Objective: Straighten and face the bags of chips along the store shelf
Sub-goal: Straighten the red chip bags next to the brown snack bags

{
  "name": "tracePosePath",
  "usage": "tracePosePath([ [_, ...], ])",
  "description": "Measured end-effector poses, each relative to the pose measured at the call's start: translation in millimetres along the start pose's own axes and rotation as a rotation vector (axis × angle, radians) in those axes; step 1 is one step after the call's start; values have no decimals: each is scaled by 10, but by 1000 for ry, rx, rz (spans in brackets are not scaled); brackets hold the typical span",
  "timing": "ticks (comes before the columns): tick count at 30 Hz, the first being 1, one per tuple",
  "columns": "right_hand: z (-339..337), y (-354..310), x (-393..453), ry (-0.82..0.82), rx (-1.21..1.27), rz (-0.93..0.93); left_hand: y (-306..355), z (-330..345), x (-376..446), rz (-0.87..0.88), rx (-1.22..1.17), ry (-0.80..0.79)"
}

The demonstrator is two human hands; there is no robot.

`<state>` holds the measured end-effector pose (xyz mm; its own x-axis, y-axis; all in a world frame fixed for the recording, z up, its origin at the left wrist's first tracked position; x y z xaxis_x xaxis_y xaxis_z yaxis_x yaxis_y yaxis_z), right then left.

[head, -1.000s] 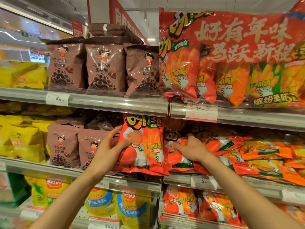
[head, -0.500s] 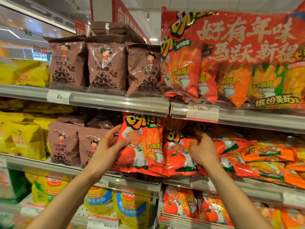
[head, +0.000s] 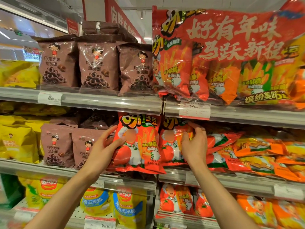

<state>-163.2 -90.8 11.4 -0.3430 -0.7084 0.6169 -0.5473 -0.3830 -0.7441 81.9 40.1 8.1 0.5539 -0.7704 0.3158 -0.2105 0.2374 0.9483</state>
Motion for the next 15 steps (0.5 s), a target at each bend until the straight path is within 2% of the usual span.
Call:
tracePosePath([
  [2,75,-55,28,21,34,53,6,10,-9,8,3,-2],
  [5,216,-85,62,3,40,12,19,39,-31,9,-11,-6],
  [11,302,38,65,-304,-113,-66,18,38,-88,34,4,-26],
  [15,138,85,99,-620,-203,-53,-26,22,-79,34,16,-28],
])
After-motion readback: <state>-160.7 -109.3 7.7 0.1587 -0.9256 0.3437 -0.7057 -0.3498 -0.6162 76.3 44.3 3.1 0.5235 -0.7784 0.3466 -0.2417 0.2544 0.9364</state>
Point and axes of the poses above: each hand's wrist, its own x-axis towards the middle knuckle, its own z-axis out of the palm, y = z × x, the point moved 1 cm from there along x, towards the middle knuckle, and after that the axes turned 10 degrees about y, right-handed, at the moved point
